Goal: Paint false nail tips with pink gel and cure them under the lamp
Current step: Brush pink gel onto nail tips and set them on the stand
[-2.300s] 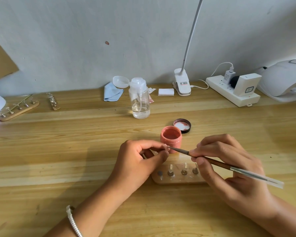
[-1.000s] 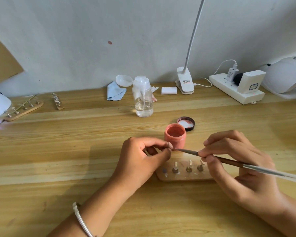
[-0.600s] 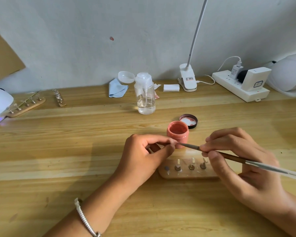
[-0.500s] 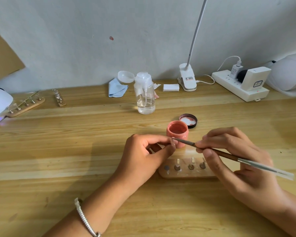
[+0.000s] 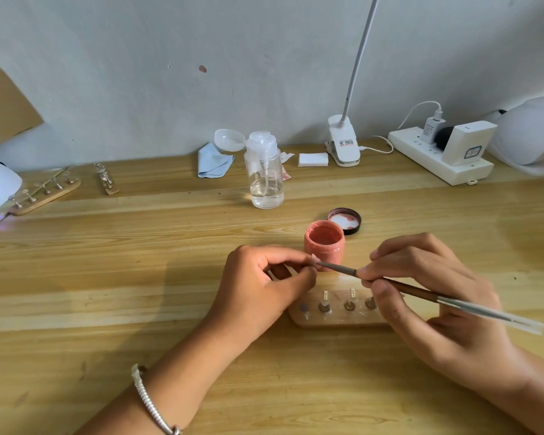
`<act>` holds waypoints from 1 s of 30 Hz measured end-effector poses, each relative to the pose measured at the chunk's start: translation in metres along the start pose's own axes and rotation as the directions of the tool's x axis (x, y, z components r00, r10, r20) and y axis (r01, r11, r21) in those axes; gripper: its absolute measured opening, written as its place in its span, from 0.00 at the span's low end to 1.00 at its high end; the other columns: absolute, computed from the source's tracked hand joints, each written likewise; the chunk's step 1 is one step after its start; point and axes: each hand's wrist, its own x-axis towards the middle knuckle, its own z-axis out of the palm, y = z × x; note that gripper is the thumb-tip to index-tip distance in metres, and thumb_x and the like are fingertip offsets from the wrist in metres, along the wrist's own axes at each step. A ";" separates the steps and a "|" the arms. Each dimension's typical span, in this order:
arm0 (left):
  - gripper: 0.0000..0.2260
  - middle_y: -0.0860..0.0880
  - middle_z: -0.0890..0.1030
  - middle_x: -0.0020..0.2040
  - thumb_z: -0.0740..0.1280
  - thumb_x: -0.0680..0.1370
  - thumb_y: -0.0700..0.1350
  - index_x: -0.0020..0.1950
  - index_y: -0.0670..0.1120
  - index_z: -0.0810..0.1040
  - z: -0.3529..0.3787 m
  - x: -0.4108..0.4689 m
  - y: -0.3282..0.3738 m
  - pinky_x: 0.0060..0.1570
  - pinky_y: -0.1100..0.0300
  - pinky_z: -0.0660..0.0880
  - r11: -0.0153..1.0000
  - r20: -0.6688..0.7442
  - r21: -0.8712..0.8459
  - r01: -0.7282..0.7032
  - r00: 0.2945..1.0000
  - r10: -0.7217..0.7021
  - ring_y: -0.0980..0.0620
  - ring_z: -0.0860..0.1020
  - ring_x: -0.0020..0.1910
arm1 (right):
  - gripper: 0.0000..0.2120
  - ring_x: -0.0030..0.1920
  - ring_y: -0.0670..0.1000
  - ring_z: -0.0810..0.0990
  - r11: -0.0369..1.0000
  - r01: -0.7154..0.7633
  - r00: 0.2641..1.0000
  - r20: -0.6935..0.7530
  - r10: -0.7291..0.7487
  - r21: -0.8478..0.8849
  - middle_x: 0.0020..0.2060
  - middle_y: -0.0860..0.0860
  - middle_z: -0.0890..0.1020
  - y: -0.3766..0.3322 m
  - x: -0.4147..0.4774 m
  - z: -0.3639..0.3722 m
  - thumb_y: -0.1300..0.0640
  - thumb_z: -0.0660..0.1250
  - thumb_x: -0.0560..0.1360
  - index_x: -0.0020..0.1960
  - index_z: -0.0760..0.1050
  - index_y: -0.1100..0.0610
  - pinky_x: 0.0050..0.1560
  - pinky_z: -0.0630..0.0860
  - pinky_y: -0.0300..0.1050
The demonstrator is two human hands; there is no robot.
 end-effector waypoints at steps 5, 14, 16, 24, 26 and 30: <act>0.10 0.55 0.85 0.35 0.73 0.68 0.43 0.41 0.60 0.87 0.000 0.000 0.001 0.34 0.67 0.71 1.000 -0.007 0.028 -0.009 1.000 0.009 0.59 0.74 0.31 | 0.07 0.51 0.51 0.81 1.000 0.000 1.000 -0.024 0.000 -0.003 0.41 0.47 0.83 -0.001 0.000 -0.002 0.57 0.65 0.77 0.47 0.82 0.58 0.49 0.74 0.52; 0.07 0.53 0.85 0.36 0.74 0.67 0.43 0.40 0.54 0.87 0.001 0.001 -0.001 0.35 0.66 0.72 0.999 -0.017 0.041 -0.009 1.000 0.010 0.57 0.76 0.32 | 0.07 0.51 0.49 0.81 1.000 -0.002 1.000 -0.016 0.002 -0.002 0.41 0.45 0.83 -0.001 -0.001 -0.001 0.58 0.66 0.76 0.46 0.82 0.57 0.49 0.74 0.51; 0.09 0.54 0.85 0.36 0.74 0.68 0.43 0.40 0.58 0.87 0.000 0.000 0.000 0.34 0.66 0.72 0.999 -0.012 0.048 -0.018 1.000 0.018 0.53 0.77 0.32 | 0.07 0.52 0.48 0.80 1.000 -0.009 1.000 -0.016 0.008 -0.018 0.42 0.45 0.83 -0.001 0.000 -0.001 0.57 0.65 0.77 0.48 0.82 0.57 0.49 0.74 0.51; 0.09 0.55 0.86 0.38 0.76 0.71 0.39 0.43 0.53 0.88 -0.001 0.001 0.000 0.38 0.64 0.74 0.999 -0.011 0.037 -0.024 1.000 0.025 0.50 0.81 0.36 | 0.07 0.51 0.48 0.81 1.000 -0.006 1.000 -0.022 0.006 0.004 0.42 0.45 0.83 -0.001 -0.001 -0.002 0.57 0.66 0.77 0.46 0.82 0.57 0.48 0.75 0.52; 0.12 0.57 0.86 0.39 0.76 0.72 0.38 0.43 0.56 0.87 -0.001 0.001 0.002 0.38 0.63 0.74 0.998 -0.007 0.049 -0.047 0.999 0.048 0.46 0.81 0.38 | 0.06 0.51 0.47 0.81 1.000 -0.006 0.999 -0.039 0.006 -0.006 0.44 0.44 0.83 -0.002 0.000 -0.001 0.57 0.65 0.77 0.49 0.81 0.56 0.48 0.75 0.50; 0.12 0.59 0.86 0.41 0.75 0.73 0.39 0.43 0.59 0.87 -0.001 0.001 0.004 0.38 0.64 0.74 0.996 0.010 0.044 -0.081 0.997 0.080 0.47 0.81 0.39 | 0.07 0.53 0.46 0.80 0.999 0.003 1.000 -0.028 -0.004 -0.034 0.47 0.42 0.83 -0.001 0.003 0.002 0.56 0.66 0.78 0.53 0.81 0.56 0.49 0.76 0.50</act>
